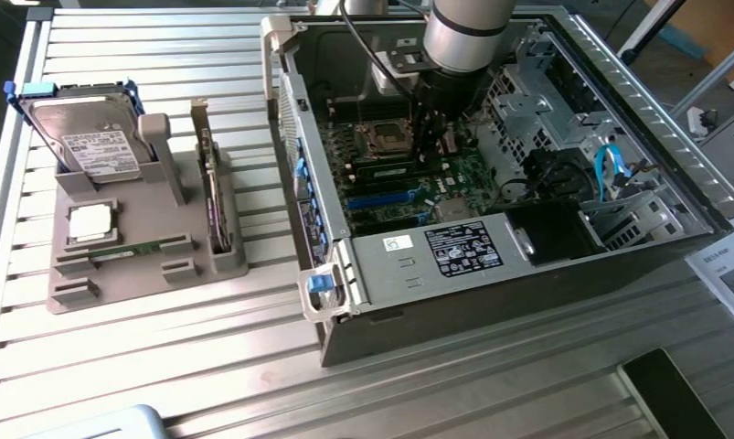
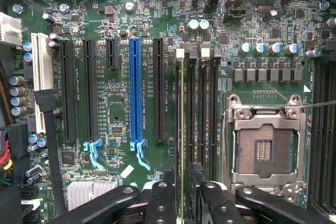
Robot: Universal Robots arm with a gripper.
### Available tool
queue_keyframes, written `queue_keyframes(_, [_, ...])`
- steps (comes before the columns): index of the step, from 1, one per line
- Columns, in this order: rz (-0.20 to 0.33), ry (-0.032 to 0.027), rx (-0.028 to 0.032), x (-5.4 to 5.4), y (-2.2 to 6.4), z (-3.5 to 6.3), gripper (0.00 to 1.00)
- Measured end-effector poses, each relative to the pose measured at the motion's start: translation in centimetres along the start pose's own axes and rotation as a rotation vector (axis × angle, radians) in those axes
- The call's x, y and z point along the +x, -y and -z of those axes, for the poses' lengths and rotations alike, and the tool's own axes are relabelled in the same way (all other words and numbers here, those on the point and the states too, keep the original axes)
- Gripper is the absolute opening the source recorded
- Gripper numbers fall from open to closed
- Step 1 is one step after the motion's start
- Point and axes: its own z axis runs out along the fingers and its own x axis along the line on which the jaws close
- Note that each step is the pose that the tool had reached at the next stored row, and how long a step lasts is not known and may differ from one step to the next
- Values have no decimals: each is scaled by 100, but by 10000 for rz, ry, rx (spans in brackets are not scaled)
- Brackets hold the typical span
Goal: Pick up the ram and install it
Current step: 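Insert the ram into the slot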
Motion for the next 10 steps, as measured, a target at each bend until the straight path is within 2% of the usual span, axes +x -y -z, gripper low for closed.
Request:
queue_keyframes(4, [0, 1, 0, 0, 0, 0, 26])
queue_keyframes(10, [-1, 0, 0, 1, 5, 120, 26])
